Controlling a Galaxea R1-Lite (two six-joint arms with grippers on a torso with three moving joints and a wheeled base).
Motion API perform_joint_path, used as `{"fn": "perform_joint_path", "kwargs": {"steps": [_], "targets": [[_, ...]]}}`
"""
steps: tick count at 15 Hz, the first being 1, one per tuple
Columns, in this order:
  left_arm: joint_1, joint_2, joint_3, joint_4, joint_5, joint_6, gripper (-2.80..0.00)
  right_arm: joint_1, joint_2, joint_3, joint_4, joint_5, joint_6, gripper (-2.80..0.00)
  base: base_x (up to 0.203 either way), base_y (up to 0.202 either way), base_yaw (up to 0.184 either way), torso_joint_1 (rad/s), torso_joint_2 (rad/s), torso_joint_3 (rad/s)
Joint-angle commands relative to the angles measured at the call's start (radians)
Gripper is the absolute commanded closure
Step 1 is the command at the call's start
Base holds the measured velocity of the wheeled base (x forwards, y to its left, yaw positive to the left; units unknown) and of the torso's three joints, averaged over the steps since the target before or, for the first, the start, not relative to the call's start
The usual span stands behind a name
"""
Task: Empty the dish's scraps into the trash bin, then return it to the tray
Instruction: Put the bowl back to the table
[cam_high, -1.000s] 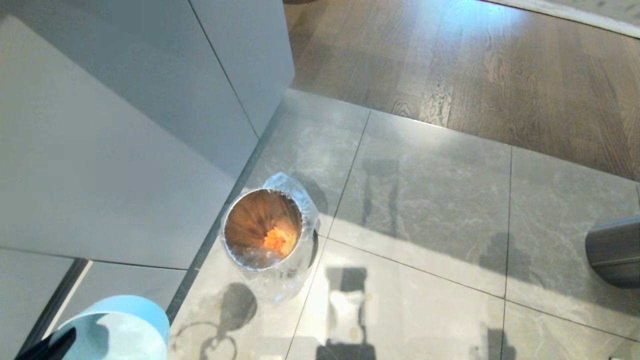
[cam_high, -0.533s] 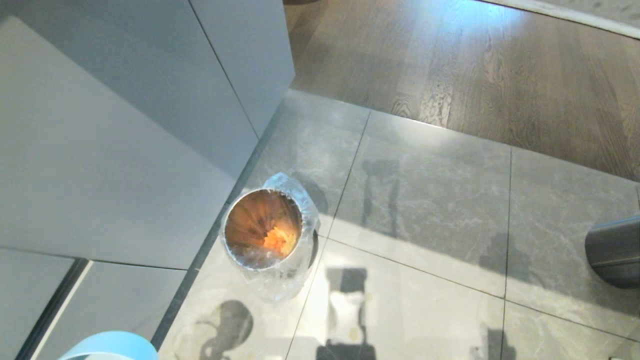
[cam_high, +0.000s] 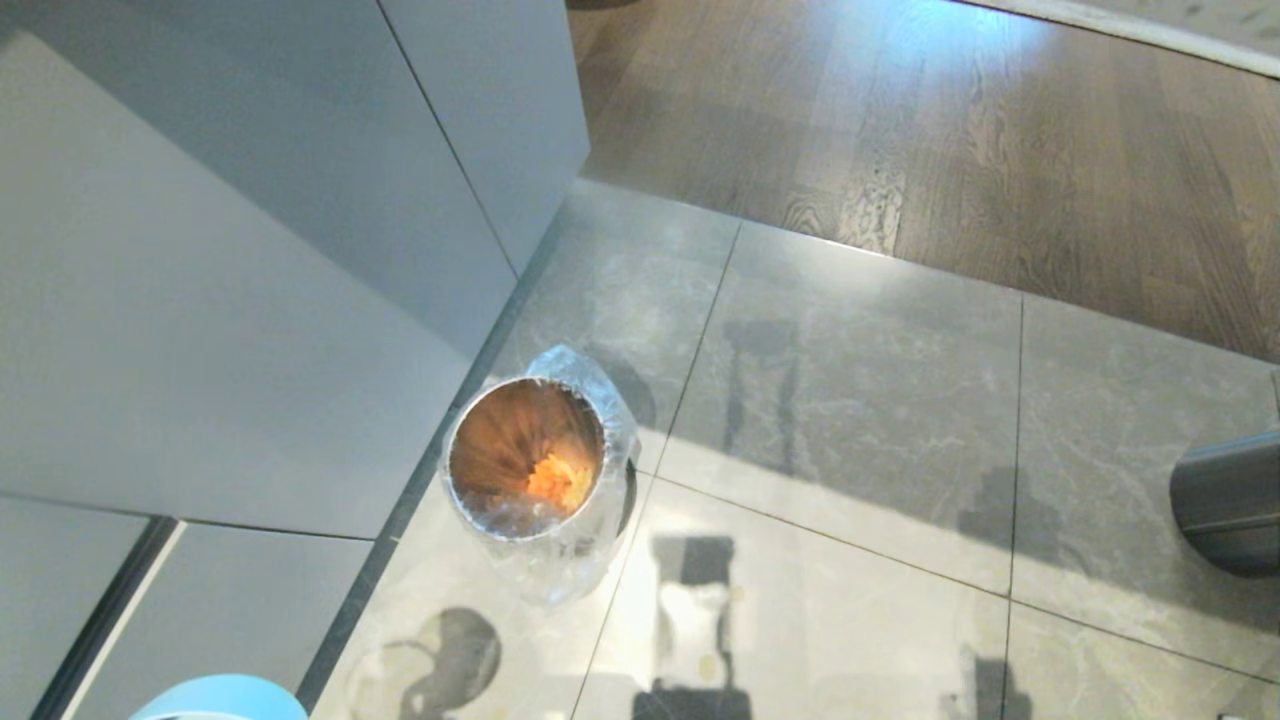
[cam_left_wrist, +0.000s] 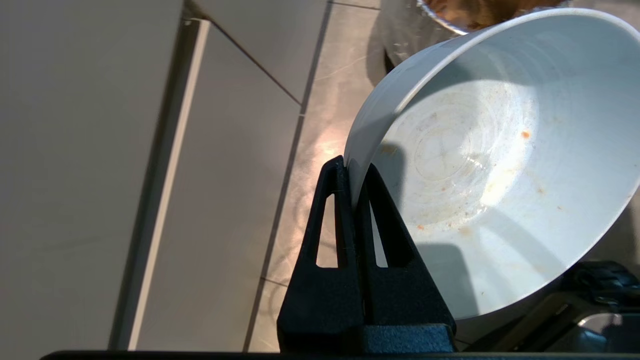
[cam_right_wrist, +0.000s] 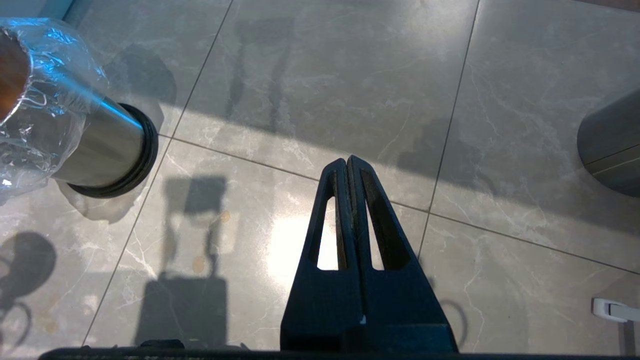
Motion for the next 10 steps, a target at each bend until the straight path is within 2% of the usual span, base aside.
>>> {"fn": "perform_joint_path", "kwargs": {"steps": [1, 6, 10], "targets": [[0.029, 0.005, 0.000, 0.000, -0.001, 0.002, 0.00, 0.000, 0.000, -0.001, 0.000, 0.000, 0.000, 0.00, 0.000, 0.000, 0.000, 0.000, 0.00, 0.000], [0.027, 0.005, 0.000, 0.000, 0.001, 0.010, 0.00, 0.000, 0.000, 0.001, 0.000, 0.000, 0.000, 0.00, 0.000, 0.000, 0.000, 0.000, 0.00, 0.000], [-0.063, 0.002, 0.000, 0.000, 0.001, -0.005, 0.00, 0.000, 0.000, -0.001, 0.000, 0.000, 0.000, 0.00, 0.000, 0.000, 0.000, 0.000, 0.00, 0.000]]}}
